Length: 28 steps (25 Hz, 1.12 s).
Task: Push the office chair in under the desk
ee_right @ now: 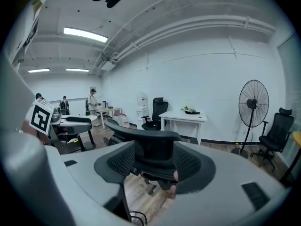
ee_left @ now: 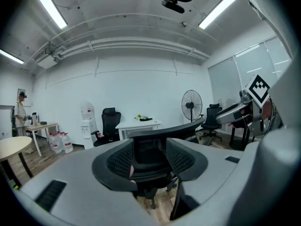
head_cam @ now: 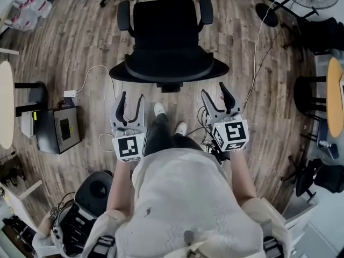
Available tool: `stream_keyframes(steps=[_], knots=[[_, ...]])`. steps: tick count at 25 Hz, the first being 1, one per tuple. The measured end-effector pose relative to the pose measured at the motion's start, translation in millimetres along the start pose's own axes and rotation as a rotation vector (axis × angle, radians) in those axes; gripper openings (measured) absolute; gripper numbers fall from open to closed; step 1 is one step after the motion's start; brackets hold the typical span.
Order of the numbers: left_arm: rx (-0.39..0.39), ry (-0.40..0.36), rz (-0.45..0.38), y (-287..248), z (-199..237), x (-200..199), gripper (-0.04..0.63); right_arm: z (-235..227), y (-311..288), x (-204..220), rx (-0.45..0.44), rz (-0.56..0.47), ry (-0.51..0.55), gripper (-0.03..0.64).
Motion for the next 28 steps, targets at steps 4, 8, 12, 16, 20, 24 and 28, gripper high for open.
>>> stream_keyframes(steps=[4,8,12,16,20,24,28], knots=[[0.030,-0.025,0.016,-30.6,9.2,8.8,0.220,-14.3,-26.2,10.1,0.025,0.054,0.013,0.247],[0.046,-0.042,0.039,-57.4,27.1,22.0,0.225,-17.8,-57.4,18.4,0.037,0.094,0.050,0.253],[0.061,-0.054,0.054,-78.4,43.5,34.9,0.227,-20.3,-82.0,25.0,0.041,0.118,0.079,0.272],[0.075,-0.069,0.064,-91.9,64.3,43.0,0.235,-22.5,-99.7,30.1,0.072,0.151,0.099,0.281],[0.102,-0.074,0.058,-98.9,83.0,44.9,0.236,-22.3,-114.7,27.5,0.105,0.146,0.092,0.287],[0.127,-0.099,0.056,-106.4,90.0,50.5,0.245,-25.5,-124.8,30.2,0.140,0.135,0.101,0.292],[0.109,-0.083,0.061,-112.8,98.7,53.1,0.252,-29.4,-137.8,32.0,0.149,0.142,0.112,0.296]])
Point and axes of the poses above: the fingertips, and each gripper's own axes: y backward along the fingers, z to its left, x out of its underside, the point moved 2 cm from there along y, backward along the fingers, and after that the axes turned 3 degrees about y, right-handed, at the moved point
